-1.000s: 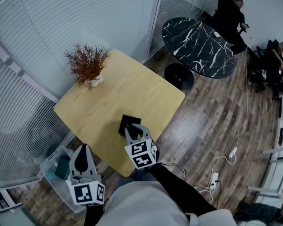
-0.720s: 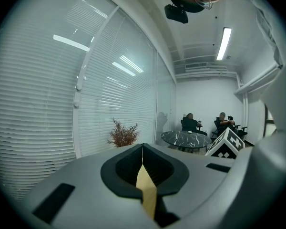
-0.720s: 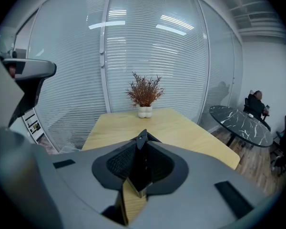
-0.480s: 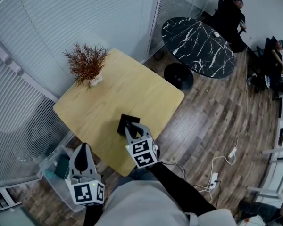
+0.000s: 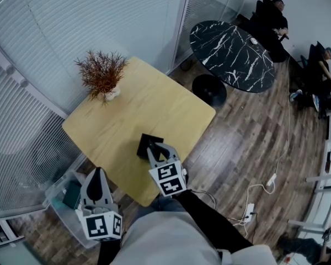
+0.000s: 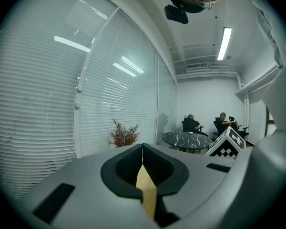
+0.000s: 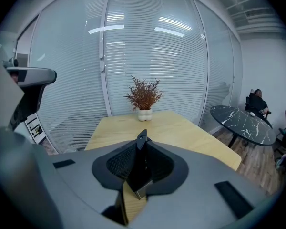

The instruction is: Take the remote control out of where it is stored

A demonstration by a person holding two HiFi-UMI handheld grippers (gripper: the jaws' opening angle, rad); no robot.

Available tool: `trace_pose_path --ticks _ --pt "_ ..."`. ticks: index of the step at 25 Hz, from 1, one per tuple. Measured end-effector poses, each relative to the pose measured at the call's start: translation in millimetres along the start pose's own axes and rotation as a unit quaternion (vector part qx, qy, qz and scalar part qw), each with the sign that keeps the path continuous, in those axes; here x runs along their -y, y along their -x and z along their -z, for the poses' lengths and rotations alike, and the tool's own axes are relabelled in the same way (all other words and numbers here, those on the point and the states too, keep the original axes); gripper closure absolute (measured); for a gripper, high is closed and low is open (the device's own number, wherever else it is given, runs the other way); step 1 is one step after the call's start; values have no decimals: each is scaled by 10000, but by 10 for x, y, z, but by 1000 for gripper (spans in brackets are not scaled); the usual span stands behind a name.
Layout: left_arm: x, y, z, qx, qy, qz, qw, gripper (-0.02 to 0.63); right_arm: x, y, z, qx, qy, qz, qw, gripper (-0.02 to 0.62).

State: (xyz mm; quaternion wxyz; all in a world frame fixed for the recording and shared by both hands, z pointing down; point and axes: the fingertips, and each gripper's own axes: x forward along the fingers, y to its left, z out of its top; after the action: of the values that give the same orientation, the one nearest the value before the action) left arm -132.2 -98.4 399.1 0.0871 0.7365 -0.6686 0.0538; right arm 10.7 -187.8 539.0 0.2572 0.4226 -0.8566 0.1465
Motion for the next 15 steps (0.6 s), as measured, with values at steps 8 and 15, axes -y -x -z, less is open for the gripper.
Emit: trace_pose_path --ticks 8,15 --pt "-6 5 2 1 9 -12 10000 597 22 68 -108 123 -13 -18 9999 528" --pt "27 36 -12 32 0 -31 10000 597 46 120 -139 224 5 -21 9997 528"
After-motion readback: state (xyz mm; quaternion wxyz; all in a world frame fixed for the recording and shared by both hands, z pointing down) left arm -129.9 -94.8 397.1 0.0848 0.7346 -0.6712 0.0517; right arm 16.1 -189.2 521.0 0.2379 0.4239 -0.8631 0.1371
